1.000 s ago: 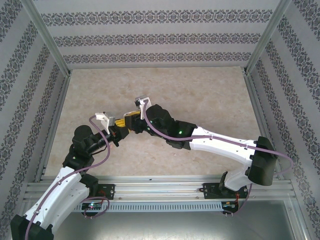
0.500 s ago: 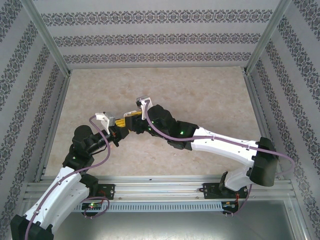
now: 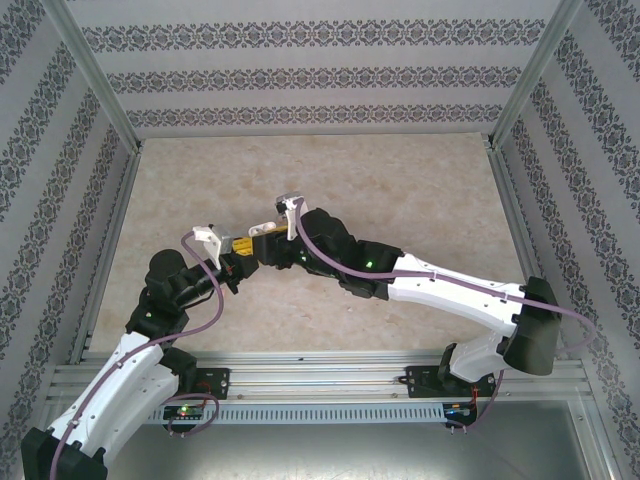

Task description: Insert wireless bluetooth earbuds into charging case

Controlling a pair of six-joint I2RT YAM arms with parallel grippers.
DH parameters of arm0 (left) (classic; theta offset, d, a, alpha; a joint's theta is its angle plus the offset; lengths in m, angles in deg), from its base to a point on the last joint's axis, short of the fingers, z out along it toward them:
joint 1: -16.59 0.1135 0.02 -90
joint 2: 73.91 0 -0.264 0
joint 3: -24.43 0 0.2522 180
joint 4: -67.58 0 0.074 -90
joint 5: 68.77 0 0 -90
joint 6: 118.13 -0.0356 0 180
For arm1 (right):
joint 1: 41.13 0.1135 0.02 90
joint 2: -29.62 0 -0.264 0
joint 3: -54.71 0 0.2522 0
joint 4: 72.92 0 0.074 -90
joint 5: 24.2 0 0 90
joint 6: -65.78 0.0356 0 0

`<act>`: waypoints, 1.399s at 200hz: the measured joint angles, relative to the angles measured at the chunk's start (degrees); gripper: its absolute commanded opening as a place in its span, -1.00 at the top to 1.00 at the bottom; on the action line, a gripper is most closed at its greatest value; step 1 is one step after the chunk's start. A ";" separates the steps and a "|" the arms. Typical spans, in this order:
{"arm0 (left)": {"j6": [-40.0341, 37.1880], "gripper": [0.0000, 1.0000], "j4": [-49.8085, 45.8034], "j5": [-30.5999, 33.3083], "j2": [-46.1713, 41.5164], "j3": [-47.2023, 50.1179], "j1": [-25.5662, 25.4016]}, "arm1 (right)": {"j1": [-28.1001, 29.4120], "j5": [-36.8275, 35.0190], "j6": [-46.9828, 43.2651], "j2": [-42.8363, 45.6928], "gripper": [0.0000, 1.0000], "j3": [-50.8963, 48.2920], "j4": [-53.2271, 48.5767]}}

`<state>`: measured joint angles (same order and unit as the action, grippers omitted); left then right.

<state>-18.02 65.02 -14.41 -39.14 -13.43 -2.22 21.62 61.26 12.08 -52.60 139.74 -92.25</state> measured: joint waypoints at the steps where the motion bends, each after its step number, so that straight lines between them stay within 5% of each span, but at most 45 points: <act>1: -0.07 1.00 0.00 -0.02 0.00 0.00 0.00 | -0.02 0.04 0.04 0.04 0.10 0.00 -0.09; 183: -8.92 1.00 0.02 -3.82 1.51 0.00 0.00 | -3.45 5.51 3.06 1.18 0.19 6.84 -14.01; 280: -8.15 1.00 2.23 -8.11 1.95 2.60 0.00 | -16.65 6.78 3.39 1.92 0.17 5.79 -24.94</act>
<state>-26.17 67.25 -22.52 -37.20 -10.83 -2.22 4.96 68.04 15.47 -50.67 145.53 -117.19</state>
